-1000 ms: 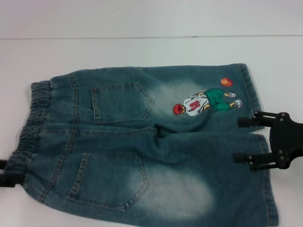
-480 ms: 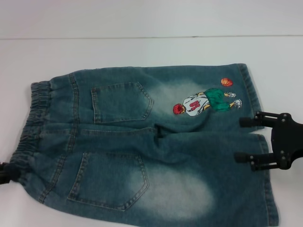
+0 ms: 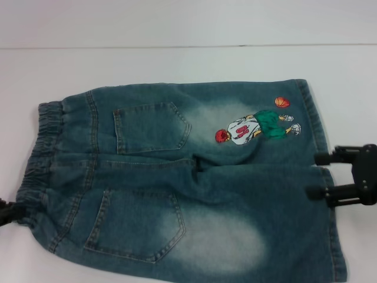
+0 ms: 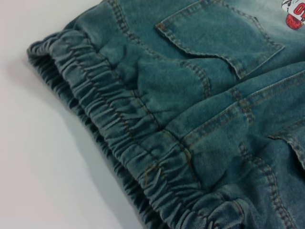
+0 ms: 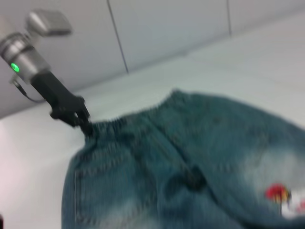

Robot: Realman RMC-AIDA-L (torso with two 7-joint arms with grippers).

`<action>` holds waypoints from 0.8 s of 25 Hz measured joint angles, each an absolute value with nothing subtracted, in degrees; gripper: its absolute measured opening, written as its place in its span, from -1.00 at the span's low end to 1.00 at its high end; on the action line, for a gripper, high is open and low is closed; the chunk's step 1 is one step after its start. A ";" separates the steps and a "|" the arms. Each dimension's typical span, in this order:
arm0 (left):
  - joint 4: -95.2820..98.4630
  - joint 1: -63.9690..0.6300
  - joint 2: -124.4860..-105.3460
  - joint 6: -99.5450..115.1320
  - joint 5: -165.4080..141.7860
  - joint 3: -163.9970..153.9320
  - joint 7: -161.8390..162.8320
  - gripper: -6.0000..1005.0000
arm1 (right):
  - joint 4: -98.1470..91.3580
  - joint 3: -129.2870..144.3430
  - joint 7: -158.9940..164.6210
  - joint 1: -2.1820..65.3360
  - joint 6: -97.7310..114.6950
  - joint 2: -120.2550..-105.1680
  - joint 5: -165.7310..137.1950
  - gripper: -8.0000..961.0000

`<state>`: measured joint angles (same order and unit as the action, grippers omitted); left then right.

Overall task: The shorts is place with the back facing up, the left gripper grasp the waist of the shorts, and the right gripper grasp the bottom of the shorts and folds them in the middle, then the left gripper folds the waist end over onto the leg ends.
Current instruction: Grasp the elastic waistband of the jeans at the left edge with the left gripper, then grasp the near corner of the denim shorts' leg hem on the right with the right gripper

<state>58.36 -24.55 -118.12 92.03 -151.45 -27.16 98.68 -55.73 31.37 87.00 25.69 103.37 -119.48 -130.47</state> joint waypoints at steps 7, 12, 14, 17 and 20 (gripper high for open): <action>58.36 -24.69 -118.65 91.71 -151.07 -27.17 96.76 -0.86 | -63.68 33.95 103.97 30.45 110.77 -118.63 -146.12 0.81; 58.36 -24.69 -118.71 91.47 -151.00 -27.03 95.79 -0.85 | -63.39 38.10 112.68 34.41 114.04 -118.48 -157.67 0.74; 58.31 -24.59 -118.76 91.25 -150.90 -26.91 95.43 -0.85 | -63.21 42.04 115.60 34.62 113.97 -118.74 -160.09 0.74; 58.20 -24.36 -118.96 90.95 -150.75 -26.62 95.09 -0.85 | -62.18 45.20 118.55 34.89 113.98 -118.90 -161.39 0.75; 58.46 -24.09 -119.33 90.91 -150.73 -26.60 95.06 -0.85 | -61.65 46.97 120.52 34.97 113.92 -119.17 -162.63 0.75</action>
